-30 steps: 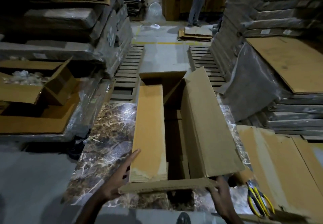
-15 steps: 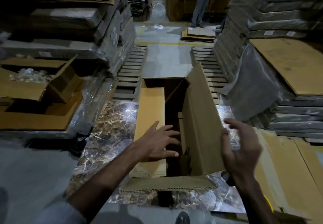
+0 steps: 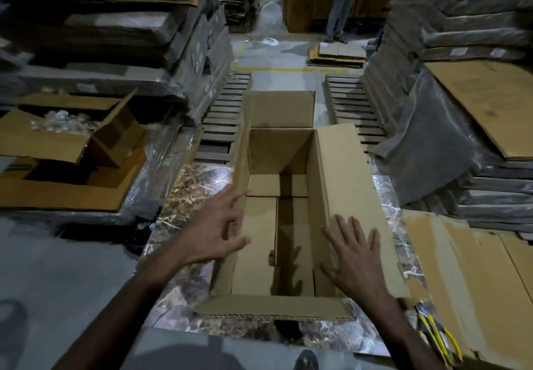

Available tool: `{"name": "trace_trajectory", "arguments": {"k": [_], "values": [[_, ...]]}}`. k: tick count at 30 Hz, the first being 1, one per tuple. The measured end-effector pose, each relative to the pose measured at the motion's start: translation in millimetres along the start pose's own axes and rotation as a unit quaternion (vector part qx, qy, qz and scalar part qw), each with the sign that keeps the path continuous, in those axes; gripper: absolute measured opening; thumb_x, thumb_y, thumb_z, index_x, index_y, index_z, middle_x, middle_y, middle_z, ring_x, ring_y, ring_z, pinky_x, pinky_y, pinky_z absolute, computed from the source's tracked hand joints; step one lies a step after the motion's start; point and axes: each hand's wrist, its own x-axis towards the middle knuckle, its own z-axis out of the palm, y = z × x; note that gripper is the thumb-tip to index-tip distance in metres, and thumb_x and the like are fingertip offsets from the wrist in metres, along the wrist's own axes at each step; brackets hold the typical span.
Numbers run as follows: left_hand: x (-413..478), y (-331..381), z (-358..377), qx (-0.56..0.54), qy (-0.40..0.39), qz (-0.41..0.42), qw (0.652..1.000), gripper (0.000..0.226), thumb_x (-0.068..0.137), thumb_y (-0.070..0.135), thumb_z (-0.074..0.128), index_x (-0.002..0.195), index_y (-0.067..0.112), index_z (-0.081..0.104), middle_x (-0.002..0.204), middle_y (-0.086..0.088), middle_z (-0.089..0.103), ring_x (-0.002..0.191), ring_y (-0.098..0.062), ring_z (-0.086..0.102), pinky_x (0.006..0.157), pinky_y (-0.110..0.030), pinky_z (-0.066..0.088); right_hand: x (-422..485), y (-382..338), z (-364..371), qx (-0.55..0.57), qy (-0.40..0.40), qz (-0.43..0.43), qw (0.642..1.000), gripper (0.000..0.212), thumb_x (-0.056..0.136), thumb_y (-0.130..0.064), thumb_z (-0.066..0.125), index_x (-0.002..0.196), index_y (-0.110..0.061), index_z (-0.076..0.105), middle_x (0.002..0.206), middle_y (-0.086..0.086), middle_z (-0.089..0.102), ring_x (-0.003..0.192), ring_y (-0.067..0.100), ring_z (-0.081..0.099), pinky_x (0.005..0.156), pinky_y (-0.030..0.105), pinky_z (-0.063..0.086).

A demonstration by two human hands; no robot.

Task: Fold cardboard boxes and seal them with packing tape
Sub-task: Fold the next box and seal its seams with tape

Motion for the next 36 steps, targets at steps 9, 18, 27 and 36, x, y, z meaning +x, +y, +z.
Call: {"name": "trace_trajectory", "arguments": {"k": [9,18,27,36], "values": [[-89.3,-96.2,14.1,-0.094,0.130,-0.177,0.971,0.042,0.087,0.058,0.071,0.120,0.033,0.074,0.154,0.025,0.043,0.146,-0.009,0.043,0.117,-0.037,0.035,7.0,3.6,-1.8,0.041,0.055,0.096,0.993,0.095,0.087,-0.074,0.055,0.164,-0.030,0.021,0.173,0.008,0.005,0.158,0.039,0.006,0.121,0.067,0.006],[-113.9,-86.0,101.4,0.021,0.147,-0.018,0.989,0.055,0.101,0.029,0.035,0.154,0.026,0.049,0.166,0.009,0.037,0.154,-0.022,0.036,0.118,-0.051,0.036,1.3,16.0,11.2,0.167,0.019,0.041,0.985,0.078,0.095,-0.077,0.012,0.162,-0.038,0.021,0.173,-0.009,0.006,0.160,0.024,0.002,0.126,0.058,0.009],[-125.4,-62.0,109.2,-0.024,0.200,-0.033,0.979,0.076,0.101,0.071,0.031,0.140,0.016,0.065,0.154,0.002,0.054,0.144,-0.021,0.048,0.113,-0.037,0.034,-11.4,26.6,24.4,0.223,0.043,0.001,0.974,0.061,0.106,-0.061,0.016,0.161,-0.037,0.028,0.171,-0.015,0.013,0.159,0.009,0.004,0.127,0.047,0.010],[-77.5,-23.3,131.5,-0.022,0.334,-0.257,0.907,0.064,0.074,0.073,0.065,0.120,0.029,0.067,0.125,0.003,0.056,0.118,-0.025,0.052,0.095,-0.046,0.043,-12.6,20.1,29.8,0.278,0.087,0.030,0.956,0.054,0.106,-0.055,0.026,0.154,-0.035,0.041,0.165,-0.019,0.025,0.156,0.007,0.015,0.127,0.048,0.017]]}}
